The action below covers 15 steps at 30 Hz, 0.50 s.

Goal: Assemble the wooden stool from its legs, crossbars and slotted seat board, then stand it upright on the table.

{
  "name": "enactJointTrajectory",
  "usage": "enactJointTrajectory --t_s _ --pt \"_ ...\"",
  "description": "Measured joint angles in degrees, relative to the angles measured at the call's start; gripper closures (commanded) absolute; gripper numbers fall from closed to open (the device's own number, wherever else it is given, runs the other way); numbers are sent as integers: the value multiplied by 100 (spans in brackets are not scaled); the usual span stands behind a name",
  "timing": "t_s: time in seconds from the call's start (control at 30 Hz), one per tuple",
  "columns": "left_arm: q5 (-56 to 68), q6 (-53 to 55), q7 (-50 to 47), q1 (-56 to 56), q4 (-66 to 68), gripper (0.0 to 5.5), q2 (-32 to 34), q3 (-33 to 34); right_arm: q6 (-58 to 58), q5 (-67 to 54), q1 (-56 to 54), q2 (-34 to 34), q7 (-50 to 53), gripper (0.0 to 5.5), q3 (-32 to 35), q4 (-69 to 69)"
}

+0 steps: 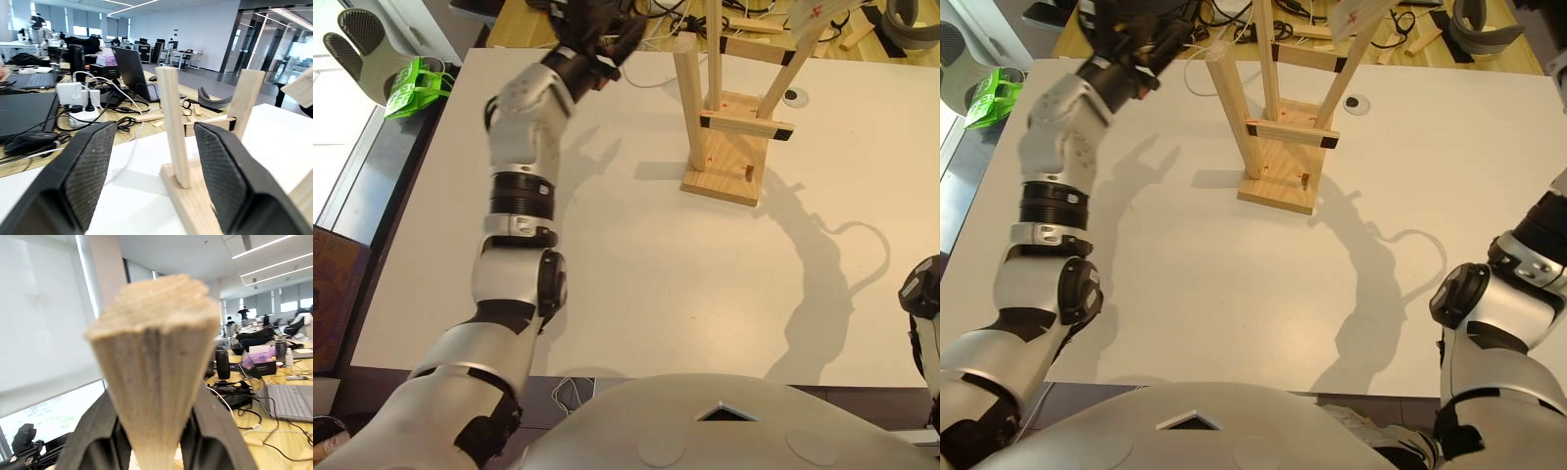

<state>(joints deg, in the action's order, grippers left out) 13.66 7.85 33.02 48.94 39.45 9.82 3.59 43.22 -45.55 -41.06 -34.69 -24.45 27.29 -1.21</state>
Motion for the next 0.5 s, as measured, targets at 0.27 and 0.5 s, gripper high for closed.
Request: enactJointTrajectory --t_s 0.27,0.5 --pt "174 528 1277 -970 -1224 258 -306 -805 -48 102 847 -154 -4 450 344 -81" --pt "634 1635 1633 -1688 -3066 258 -174 -1149 -144 209 1197 -249 -27 450 587 -438"
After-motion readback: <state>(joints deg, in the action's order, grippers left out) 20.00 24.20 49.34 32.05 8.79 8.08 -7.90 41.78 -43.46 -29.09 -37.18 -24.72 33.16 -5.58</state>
